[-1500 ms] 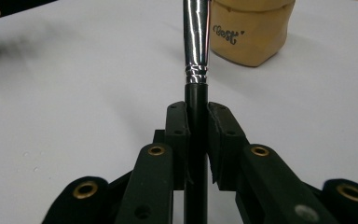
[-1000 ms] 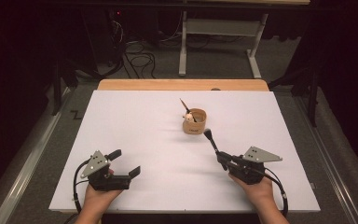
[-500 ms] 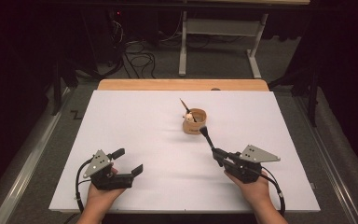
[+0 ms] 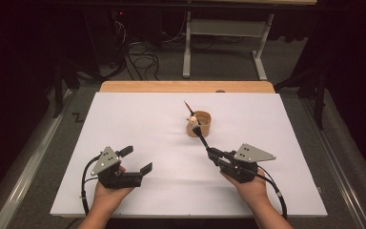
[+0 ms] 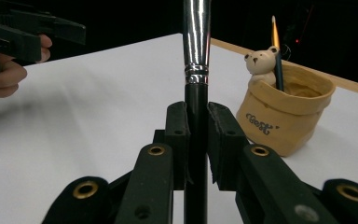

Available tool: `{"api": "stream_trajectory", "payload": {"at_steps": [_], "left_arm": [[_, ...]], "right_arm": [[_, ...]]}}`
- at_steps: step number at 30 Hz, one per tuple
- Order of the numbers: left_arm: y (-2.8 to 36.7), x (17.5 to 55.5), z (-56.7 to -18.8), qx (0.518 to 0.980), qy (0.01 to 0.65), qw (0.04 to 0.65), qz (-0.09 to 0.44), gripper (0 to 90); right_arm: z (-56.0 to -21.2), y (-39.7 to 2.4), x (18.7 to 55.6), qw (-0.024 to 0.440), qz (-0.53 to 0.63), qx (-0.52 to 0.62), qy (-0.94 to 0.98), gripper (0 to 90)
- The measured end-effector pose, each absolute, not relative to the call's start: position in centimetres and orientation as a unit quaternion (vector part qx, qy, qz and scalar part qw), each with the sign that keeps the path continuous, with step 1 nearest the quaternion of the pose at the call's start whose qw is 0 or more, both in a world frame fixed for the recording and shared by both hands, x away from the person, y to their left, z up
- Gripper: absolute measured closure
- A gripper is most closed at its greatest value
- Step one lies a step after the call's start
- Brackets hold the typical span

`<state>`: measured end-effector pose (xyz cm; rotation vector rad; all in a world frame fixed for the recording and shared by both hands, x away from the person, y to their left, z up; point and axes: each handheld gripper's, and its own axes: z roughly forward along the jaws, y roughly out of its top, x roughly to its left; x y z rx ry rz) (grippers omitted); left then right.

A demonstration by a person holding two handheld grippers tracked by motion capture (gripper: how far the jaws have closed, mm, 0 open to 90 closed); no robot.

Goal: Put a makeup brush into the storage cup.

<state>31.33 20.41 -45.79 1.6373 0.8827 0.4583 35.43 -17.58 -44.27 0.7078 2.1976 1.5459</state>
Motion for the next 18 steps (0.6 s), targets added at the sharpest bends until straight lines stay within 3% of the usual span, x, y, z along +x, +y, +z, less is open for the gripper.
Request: {"api": "stream_trajectory", "payload": {"at_steps": [18], "left_arm": [[18.6,32.0,-45.8,0.706,0.366,0.578,0.185,6.5]], "right_arm": [[-44.5,-15.7,35.2,0.180,0.554,0.233,0.779,80.7]]}}
